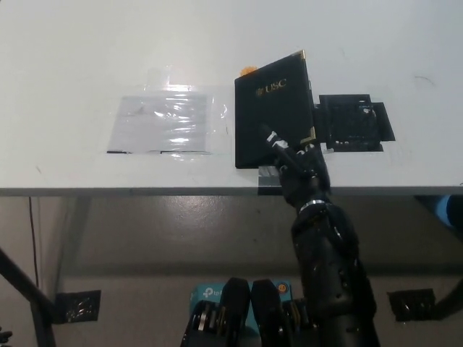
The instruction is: The robot uses its right hand to push the cover of the diary kept in the middle of the desk towards the left to open it
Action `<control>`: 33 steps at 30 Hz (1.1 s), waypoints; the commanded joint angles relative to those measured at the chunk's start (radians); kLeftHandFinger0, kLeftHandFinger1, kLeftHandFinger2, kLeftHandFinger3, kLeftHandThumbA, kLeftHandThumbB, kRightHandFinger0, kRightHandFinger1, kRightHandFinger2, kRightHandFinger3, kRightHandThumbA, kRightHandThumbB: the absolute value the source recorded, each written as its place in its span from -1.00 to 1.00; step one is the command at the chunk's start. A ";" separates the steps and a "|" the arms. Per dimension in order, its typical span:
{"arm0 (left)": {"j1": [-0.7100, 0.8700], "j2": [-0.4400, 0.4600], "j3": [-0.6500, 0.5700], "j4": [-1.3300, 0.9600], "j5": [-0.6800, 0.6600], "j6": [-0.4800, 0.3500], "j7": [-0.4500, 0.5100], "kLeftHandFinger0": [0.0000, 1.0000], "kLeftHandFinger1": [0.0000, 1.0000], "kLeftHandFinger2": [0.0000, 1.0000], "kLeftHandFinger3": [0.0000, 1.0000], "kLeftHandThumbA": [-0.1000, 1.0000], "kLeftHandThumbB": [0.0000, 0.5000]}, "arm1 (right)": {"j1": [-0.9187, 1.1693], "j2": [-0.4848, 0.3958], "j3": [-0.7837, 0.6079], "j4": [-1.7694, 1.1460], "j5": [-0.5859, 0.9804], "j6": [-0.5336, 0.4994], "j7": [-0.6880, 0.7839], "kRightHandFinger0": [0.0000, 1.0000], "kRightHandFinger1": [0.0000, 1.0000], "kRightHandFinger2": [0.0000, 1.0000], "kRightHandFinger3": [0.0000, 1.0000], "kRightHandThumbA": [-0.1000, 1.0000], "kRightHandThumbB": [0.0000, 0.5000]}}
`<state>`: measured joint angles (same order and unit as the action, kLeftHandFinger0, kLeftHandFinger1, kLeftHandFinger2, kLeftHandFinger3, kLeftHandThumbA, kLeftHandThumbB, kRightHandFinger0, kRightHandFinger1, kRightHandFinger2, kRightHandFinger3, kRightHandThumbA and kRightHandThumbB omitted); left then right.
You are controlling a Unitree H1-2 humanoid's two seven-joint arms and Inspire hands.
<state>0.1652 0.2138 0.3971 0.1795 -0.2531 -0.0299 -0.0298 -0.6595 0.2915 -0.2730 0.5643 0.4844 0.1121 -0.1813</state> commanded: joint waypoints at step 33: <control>-0.022 0.040 -0.039 -0.058 0.013 -0.008 -0.010 -0.19 -0.04 -0.48 -0.35 0.30 1.00 | -0.276 -0.168 0.572 0.249 -0.572 -0.112 -0.007 1.00 1.00 1.00 1.00 1.00 0.14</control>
<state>0.1529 0.2219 0.3597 0.1637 -0.2455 -0.0282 -0.0300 -0.8186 0.1464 0.2280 0.8039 0.0801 0.0525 -0.1933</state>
